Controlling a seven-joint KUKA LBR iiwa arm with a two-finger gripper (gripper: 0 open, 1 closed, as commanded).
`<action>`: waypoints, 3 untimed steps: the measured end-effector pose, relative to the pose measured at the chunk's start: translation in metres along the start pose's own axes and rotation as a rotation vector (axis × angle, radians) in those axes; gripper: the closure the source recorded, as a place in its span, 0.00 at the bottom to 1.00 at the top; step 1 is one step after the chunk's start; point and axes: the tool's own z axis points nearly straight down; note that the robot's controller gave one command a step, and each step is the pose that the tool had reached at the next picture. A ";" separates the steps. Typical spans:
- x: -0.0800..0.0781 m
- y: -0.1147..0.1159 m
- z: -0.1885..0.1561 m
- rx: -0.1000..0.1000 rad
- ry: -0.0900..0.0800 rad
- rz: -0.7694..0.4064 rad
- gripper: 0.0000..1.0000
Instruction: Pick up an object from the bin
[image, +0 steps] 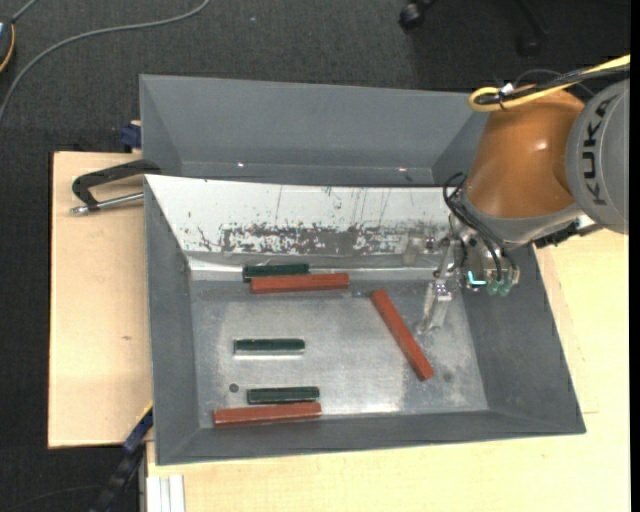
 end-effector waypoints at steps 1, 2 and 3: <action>0.015 0.007 0.103 -0.001 0.000 0.218 0.00; 0.021 -0.006 0.069 -0.001 -0.013 0.388 0.00; 0.038 0.004 0.070 -0.002 -0.004 0.599 0.00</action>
Offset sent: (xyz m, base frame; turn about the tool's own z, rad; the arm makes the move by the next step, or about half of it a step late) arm -0.0146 0.0063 -0.1003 0.2182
